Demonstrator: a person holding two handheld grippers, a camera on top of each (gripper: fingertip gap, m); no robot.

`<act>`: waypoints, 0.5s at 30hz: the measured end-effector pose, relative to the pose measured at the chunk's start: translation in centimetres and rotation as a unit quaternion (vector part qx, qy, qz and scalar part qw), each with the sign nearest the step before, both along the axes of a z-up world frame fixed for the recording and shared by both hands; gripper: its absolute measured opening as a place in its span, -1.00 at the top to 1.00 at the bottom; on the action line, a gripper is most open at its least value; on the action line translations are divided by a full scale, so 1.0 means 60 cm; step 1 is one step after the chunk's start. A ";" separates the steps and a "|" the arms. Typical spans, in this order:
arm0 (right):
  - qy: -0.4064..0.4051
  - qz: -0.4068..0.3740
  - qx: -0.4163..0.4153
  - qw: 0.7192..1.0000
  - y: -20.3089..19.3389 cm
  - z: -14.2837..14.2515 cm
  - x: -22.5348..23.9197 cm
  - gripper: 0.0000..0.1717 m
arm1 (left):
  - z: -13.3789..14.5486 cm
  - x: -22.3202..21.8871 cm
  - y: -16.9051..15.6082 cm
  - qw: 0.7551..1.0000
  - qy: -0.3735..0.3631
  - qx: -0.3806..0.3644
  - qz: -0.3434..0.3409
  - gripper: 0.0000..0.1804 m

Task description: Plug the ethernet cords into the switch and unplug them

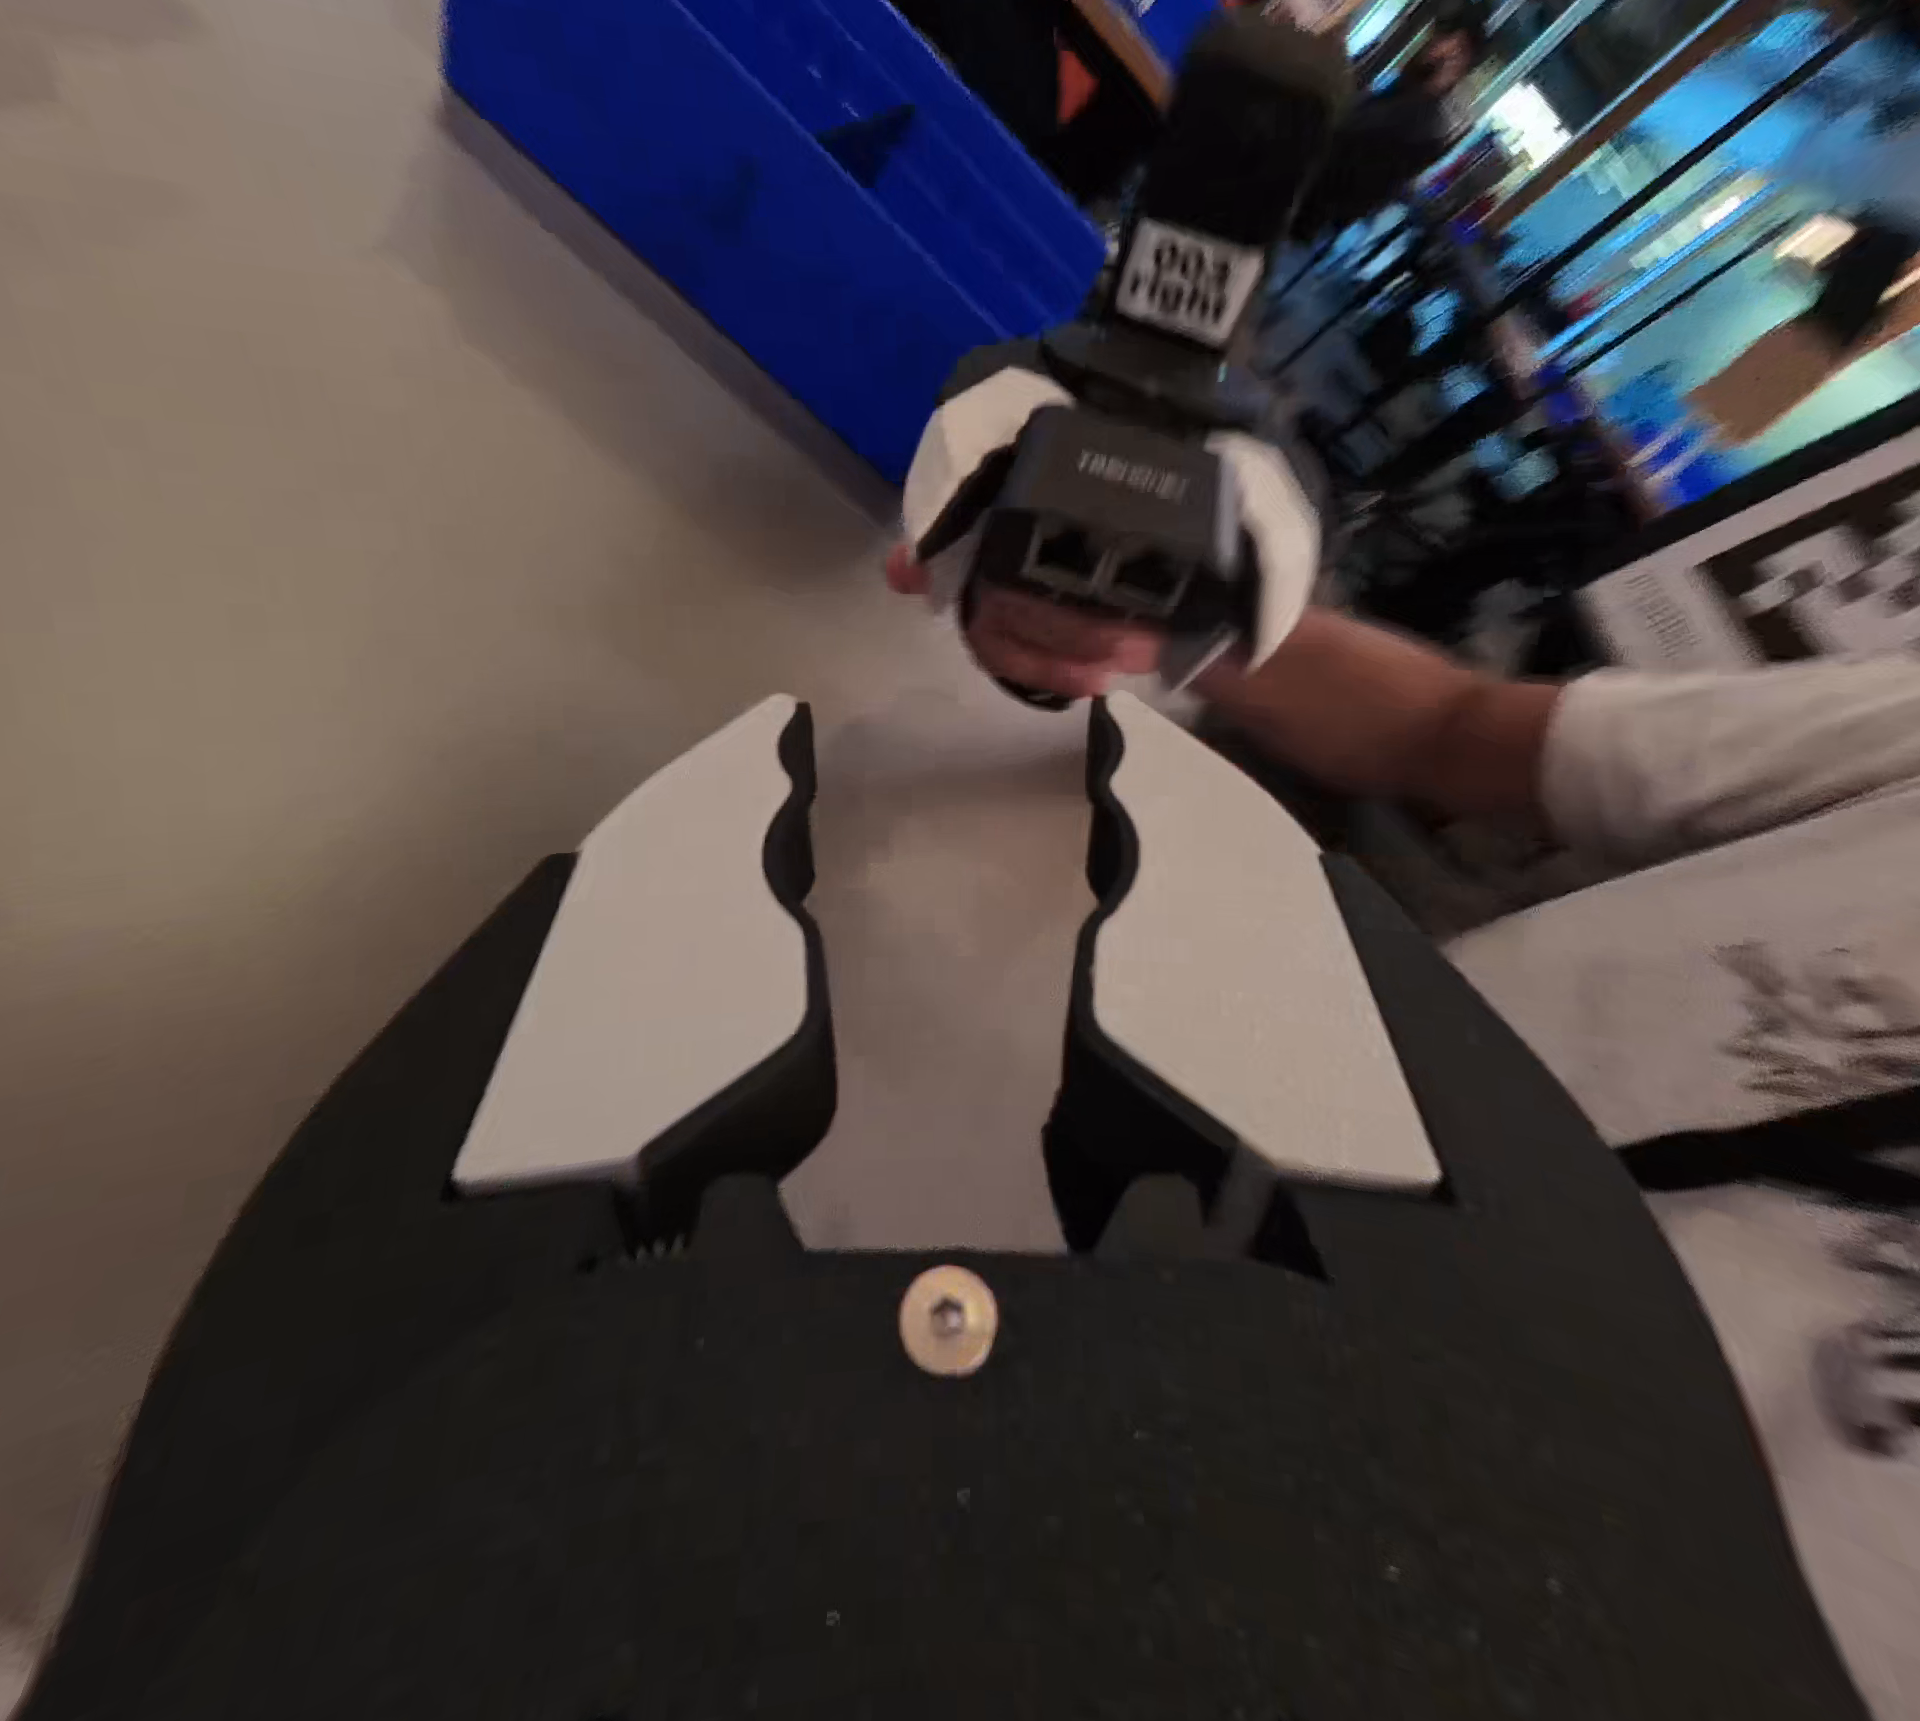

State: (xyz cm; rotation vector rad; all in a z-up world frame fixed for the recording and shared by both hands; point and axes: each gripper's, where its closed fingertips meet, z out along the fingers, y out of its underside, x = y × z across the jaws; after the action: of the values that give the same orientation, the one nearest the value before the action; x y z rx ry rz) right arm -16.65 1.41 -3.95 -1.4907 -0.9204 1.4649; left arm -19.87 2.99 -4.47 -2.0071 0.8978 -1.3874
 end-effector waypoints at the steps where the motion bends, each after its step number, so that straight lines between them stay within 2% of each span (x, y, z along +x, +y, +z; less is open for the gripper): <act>1: 0.038 0.030 -0.044 0.998 -0.005 0.008 -0.001 0.17 | -0.012 -0.005 -0.007 0.999 0.020 0.048 -0.002 0.45; 4: 0.128 0.116 -0.157 0.972 -0.019 0.025 -0.006 0.17 | -0.002 0.004 -0.045 0.980 0.034 0.195 -0.035 0.48; 8: 0.193 0.203 -0.257 0.925 -0.037 0.040 -0.019 0.16 | 0.028 0.012 -0.045 0.914 0.097 0.394 -0.003 0.46; 10: 0.194 0.222 -0.270 0.917 -0.049 0.042 -0.032 0.16 | 0.030 0.024 -0.059 0.900 0.107 0.421 -0.035 0.46; 13: 0.199 0.253 -0.284 0.903 -0.069 0.043 -0.045 0.16 | 0.020 0.035 -0.051 0.889 0.128 0.438 -0.042 0.47; 14: 0.207 0.264 -0.290 0.896 -0.074 0.045 -0.045 0.16 | 0.015 0.037 -0.049 0.887 0.128 0.442 -0.044 0.53; 15: 0.211 0.270 -0.295 0.892 -0.077 0.045 -0.044 0.16 | 0.012 0.042 -0.055 0.886 0.118 0.444 -0.057 0.68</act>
State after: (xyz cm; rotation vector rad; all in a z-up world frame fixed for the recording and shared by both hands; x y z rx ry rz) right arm -19.30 -3.18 -1.24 -1.2606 -0.6661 2.5358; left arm -17.37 -0.32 -3.74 -1.4077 1.4458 -0.5698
